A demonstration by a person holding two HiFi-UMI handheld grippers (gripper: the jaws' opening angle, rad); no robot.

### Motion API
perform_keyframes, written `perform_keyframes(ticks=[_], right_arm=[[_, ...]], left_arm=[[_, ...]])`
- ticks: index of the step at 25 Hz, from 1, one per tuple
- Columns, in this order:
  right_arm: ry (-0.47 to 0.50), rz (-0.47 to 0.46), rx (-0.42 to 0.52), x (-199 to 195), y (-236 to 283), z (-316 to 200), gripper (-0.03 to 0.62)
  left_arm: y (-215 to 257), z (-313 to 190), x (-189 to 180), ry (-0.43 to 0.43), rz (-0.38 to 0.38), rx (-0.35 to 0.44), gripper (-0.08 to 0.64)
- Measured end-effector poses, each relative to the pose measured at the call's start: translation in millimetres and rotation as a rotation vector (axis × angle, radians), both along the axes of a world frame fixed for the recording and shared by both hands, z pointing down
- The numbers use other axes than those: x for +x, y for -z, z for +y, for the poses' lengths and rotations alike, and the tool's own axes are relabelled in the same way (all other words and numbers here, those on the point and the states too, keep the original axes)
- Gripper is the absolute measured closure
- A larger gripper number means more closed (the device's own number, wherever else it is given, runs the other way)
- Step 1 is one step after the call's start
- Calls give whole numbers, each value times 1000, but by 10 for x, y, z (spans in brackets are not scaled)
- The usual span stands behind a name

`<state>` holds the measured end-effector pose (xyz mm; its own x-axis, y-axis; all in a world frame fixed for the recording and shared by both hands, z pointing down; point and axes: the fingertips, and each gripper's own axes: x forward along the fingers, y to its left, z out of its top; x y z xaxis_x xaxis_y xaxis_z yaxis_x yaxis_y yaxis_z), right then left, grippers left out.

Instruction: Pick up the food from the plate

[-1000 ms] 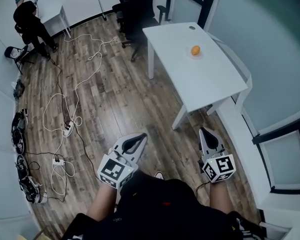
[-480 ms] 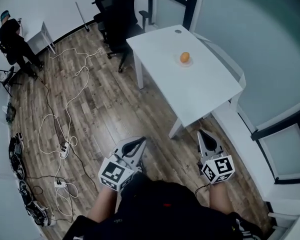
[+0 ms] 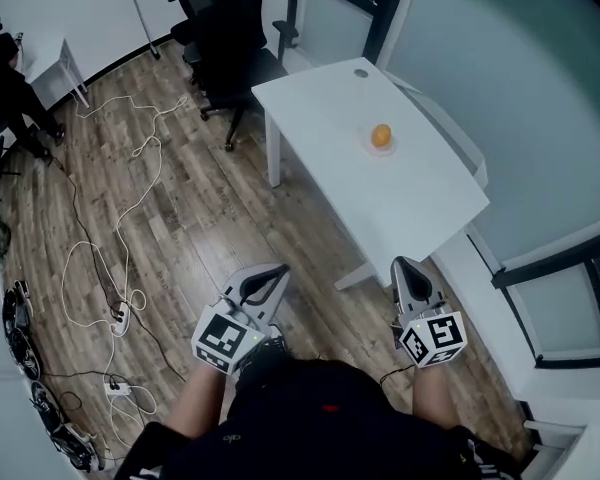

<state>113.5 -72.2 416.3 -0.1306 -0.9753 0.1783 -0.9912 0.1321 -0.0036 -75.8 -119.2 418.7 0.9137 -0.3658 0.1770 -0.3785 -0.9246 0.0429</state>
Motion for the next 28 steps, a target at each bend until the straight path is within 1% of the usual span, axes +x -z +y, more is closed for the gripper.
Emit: perform_keyframes(ticks=[3,7,10,13,18,20,24,26,28], right_arm=[[1,-5,-3,-205,4,-289,568],[4,11,-22,-345,-95,-594,568],[-6,8,-28,-350,-159,-733,568],[-28,8,-27,-214,-158,-898,568],[-77,-32,-20,203,-234,-1340,568],[-80,-40,-13,384,-275,-1549,568],[-63,-50,-11,874,-348,-1960,568],[-62,-69,-5,1181,-356,-2164,568],[-66,-96,-7,1479,-379,-2387,568]], left_arm=[[-21,-238,-178,-29,-1,8,537],[-83,-560,-247,-41,-8,11,537],[-122,-725,-281,-24,14,-12,537],[-173,-889,-190,-28,1,-25,537],[-214,-1313,136,-44,-25,-32,537],[-219,-1509,335,-56,-33,-30,537],[-147,-1860,949,-108,-25,-22,537],[-94,-2063,1306,-111,-36,-21,537],[-42,-2287,1643,-115,-47,-3,537]])
